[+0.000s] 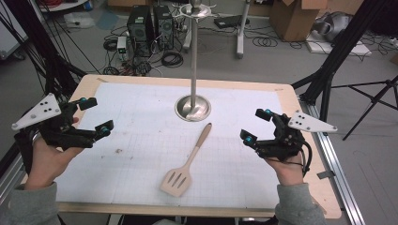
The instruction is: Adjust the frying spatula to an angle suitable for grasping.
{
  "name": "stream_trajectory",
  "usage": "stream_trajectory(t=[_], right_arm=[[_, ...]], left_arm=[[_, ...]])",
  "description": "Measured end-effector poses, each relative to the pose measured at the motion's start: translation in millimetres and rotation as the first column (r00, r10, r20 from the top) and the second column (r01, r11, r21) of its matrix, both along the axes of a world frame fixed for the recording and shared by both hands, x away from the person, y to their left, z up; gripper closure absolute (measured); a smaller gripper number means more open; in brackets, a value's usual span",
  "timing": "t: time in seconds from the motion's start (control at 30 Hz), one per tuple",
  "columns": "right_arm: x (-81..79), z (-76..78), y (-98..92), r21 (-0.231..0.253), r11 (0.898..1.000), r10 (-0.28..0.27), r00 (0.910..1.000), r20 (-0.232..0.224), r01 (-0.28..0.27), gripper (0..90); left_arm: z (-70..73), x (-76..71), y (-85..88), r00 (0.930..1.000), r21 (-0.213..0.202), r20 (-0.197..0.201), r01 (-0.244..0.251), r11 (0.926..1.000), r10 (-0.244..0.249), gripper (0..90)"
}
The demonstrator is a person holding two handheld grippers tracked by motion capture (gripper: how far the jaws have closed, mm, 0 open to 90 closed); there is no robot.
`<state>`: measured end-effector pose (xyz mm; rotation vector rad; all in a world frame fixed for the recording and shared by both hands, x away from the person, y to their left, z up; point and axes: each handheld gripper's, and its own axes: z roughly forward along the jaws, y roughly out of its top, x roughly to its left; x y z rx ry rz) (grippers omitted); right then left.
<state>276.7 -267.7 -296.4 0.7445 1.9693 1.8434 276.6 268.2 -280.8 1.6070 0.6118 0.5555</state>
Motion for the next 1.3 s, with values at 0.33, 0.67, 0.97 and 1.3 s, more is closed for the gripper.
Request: stream_trajectory(t=[0.33, 0.67, 0.97, 1.3], right_arm=[[7.9, -14.5, 18.2, -0.047, 0.996, 0.076, 0.9961, -0.045, -0.078, 29.8], [18.9, -25.4, 21.9, -0.067, 0.992, 0.102, 0.9928, -0.062, -0.107, 54.2], [23.7, -31.5, 29.4, -0.104, 0.986, 0.127, 0.9899, -0.063, -0.133, 69.9], [28.3, -42.1, 46.5, -0.153, 0.977, 0.138, 0.9878, -0.072, -0.148, 83.7]], left_arm=[[-3.3, 0.0, 0.5, 0.9999, 0.004, -0.011, -0.002, 1.0, 0.002, 6.0], [-7.5, -1.2, 5.1, 0.9995, 0.011, -0.022, -0.023, 0.9997, 0.023, 6.0], [-19.1, 0.7, 0.4, 0.9991, 0.024, -0.031, -0.027, 0.9993, 0.028, 6.4], [-21.9, 1.5, 3.3, 0.9991, 0.019, -0.038, -0.018, 0.9997, 0.018, 8.6]])
